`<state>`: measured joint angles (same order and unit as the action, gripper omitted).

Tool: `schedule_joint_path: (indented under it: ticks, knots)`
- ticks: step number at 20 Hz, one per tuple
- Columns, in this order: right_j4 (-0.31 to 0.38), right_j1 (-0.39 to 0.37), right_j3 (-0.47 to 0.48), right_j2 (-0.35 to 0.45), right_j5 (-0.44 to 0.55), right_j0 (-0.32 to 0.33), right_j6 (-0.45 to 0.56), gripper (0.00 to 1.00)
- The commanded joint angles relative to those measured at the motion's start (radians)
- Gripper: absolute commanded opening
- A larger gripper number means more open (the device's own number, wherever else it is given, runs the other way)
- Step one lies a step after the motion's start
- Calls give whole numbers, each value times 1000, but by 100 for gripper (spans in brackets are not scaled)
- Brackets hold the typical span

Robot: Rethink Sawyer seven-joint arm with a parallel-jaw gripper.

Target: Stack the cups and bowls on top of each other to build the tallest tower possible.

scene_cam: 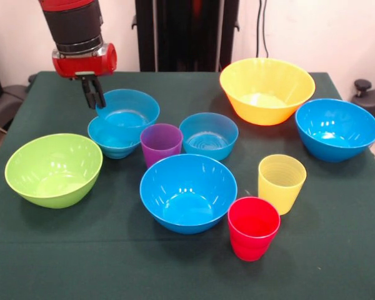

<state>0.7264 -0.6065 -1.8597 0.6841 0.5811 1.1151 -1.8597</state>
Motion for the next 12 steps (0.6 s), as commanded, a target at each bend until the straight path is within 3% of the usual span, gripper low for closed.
schedule_joint_path:
  ticks: [1,12]
  knots:
    - [117,19,37,9,9,-20,226,0]
    - [100,37,86,32,54,15,301,0]
